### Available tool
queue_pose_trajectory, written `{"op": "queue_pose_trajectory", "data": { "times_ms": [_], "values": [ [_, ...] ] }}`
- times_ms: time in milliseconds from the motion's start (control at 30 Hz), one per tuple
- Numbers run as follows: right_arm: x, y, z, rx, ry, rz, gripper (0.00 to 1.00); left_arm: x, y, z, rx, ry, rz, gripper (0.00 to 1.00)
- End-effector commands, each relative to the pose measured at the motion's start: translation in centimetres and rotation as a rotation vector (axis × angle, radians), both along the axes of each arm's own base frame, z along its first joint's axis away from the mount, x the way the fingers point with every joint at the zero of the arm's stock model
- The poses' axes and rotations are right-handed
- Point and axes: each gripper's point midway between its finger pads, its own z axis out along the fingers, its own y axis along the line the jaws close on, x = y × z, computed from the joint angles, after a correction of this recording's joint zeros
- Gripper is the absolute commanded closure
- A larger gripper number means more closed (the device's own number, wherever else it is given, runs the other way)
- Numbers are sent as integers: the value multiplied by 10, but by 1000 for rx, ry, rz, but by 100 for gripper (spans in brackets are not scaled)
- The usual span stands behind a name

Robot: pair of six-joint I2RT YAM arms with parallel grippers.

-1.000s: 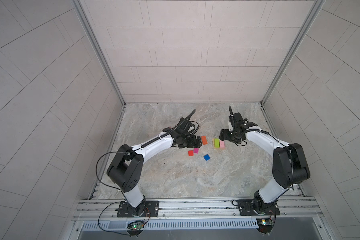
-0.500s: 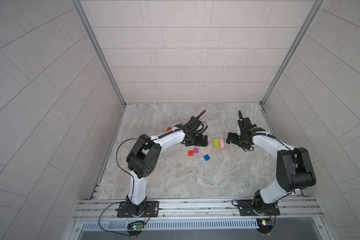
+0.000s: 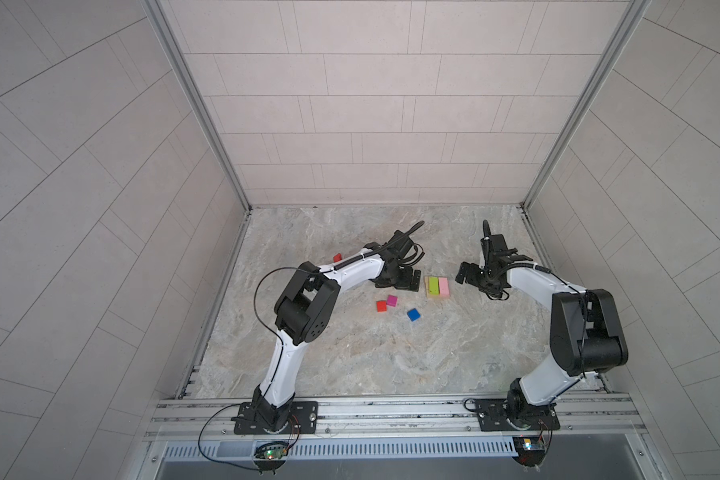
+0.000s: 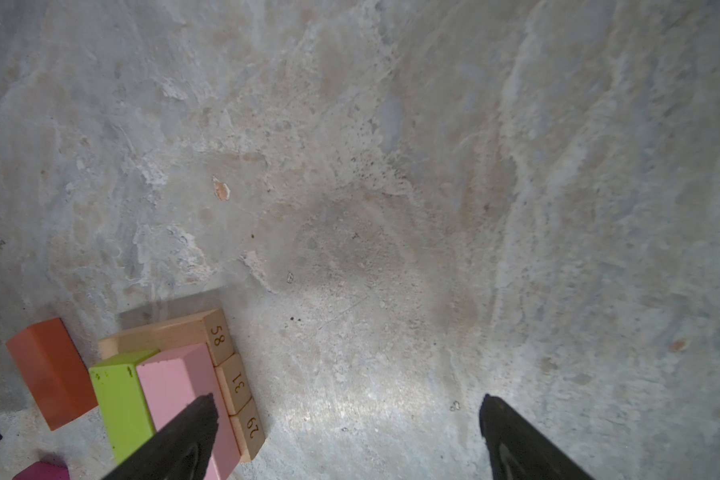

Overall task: Build the wood block tower
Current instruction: 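Open and raise the right gripper while the left gripper moves over the planks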

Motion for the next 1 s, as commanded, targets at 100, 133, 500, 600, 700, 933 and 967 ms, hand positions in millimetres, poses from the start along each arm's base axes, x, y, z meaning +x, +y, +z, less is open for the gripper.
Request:
{"op": "queue_pose_trajectory", "data": {
  "times_ms": [100, 133, 500, 600, 700, 933, 967],
  "values": [
    [-1, 0, -14, 5, 26, 4, 1, 1, -8, -7, 37, 9, -18, 0],
    [-1, 0, -15, 6, 27, 8, 1, 2, -8, -8, 39, 11, -13, 0],
    [-3, 7, -16, 31, 23, 42, 1, 3, -18, -16, 33, 28, -3, 0],
    [-5, 8, -19, 30, 30, 47, 1, 5, -19, -16, 29, 28, 3, 0],
    [-5, 10, -19, 37, 31, 53, 1, 6, -20, -19, 31, 32, 7, 0],
    [-4, 14, -22, 44, 40, 66, 1, 8, -21, -22, 32, 37, 21, 0],
    [-4, 14, -23, 45, 41, 67, 1, 9, -20, -22, 39, 33, 27, 0]
  ]
}}
